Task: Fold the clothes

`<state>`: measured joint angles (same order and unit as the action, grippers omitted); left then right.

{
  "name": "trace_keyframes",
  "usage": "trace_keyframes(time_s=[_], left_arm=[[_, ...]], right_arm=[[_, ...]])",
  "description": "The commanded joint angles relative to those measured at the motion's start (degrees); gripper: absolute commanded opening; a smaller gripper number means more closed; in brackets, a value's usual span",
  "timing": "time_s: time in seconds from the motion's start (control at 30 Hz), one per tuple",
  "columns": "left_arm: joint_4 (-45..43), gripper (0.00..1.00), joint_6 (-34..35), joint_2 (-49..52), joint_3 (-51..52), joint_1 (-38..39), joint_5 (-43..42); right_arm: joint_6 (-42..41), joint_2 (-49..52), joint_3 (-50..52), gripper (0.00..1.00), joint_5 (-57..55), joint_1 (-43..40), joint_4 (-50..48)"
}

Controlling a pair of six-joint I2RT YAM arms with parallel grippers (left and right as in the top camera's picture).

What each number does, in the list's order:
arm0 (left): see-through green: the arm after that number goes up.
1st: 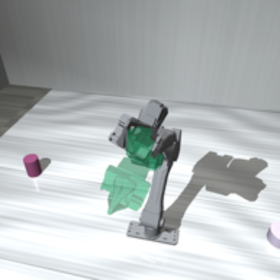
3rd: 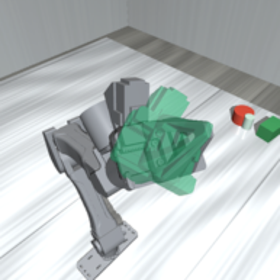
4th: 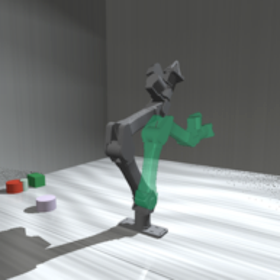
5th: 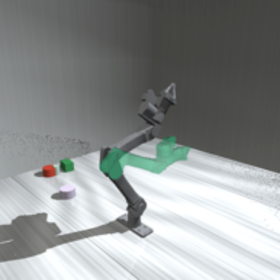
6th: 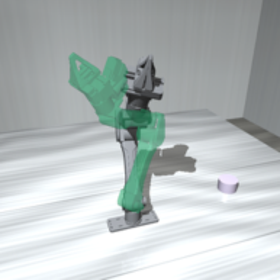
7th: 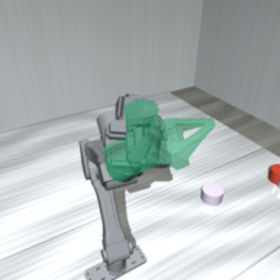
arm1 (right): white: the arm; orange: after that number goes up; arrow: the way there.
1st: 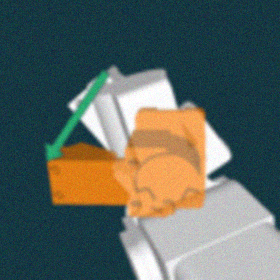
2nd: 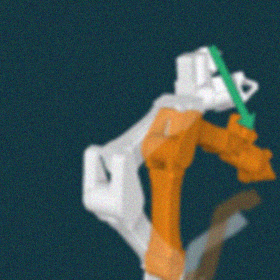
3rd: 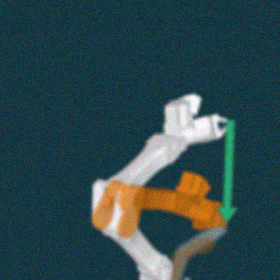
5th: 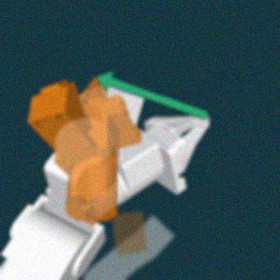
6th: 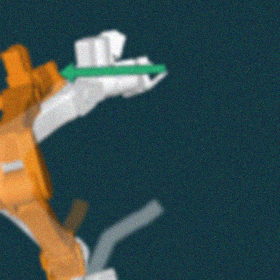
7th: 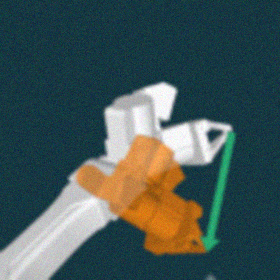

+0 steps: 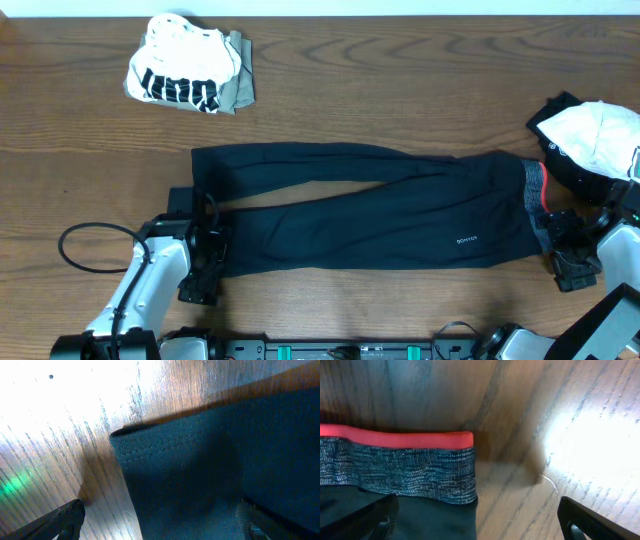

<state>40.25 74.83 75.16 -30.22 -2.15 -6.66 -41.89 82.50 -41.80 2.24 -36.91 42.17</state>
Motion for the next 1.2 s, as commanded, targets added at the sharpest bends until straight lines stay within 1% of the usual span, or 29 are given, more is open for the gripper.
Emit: trace_keyframes(time_s=[0.0, 0.57, 0.73, 0.8, 0.83, 0.93, 1.03, 1.07, 1.17], left_arm=[[-0.11, 0.99, 0.74, 1.36, 2.56, -0.20, 2.45], [-0.09, 0.99, 0.74, 1.36, 2.69, -0.20, 2.43], [-0.09, 0.98, 0.74, 1.36, 2.69, -0.20, 2.43], [-0.07, 0.88, 0.72, 1.36, 2.69, -0.20, 2.40], [-0.04, 0.86, 0.70, 1.36, 2.69, -0.20, 2.40], [0.57, 0.86, 0.70, 1.36, 2.69, -0.20, 2.43], [1.03, 0.85, 0.70, 1.36, 2.69, -0.20, 2.45], [1.01, 0.85, 0.70, 1.36, 2.69, -0.20, 2.45], [0.96, 0.76, 0.72, 1.36, 2.69, -0.20, 2.45]], right_arm=[[-0.68, 0.39, 0.39, 0.99, 1.03, -0.52, -0.48], [-0.26, 9.55, 0.33, 0.99, 0.48, -0.52, -4.59], [-0.33, 10.14, 0.33, 0.99, -3.87, -0.50, -5.01], [-0.46, 10.14, 0.33, 0.99, -4.35, -0.52, -4.83], [-0.85, 10.14, 0.33, 0.99, -4.33, -0.52, -4.70], [-0.92, 10.16, 0.33, 0.99, -4.17, -0.52, -4.59], [-0.90, 10.16, 0.35, 0.94, -4.20, -0.52, -4.46], [-0.90, 10.16, 0.35, 0.90, -4.17, -0.52, -4.46], [-0.90, 10.16, 0.35, 0.80, -4.15, -0.48, -4.48]])
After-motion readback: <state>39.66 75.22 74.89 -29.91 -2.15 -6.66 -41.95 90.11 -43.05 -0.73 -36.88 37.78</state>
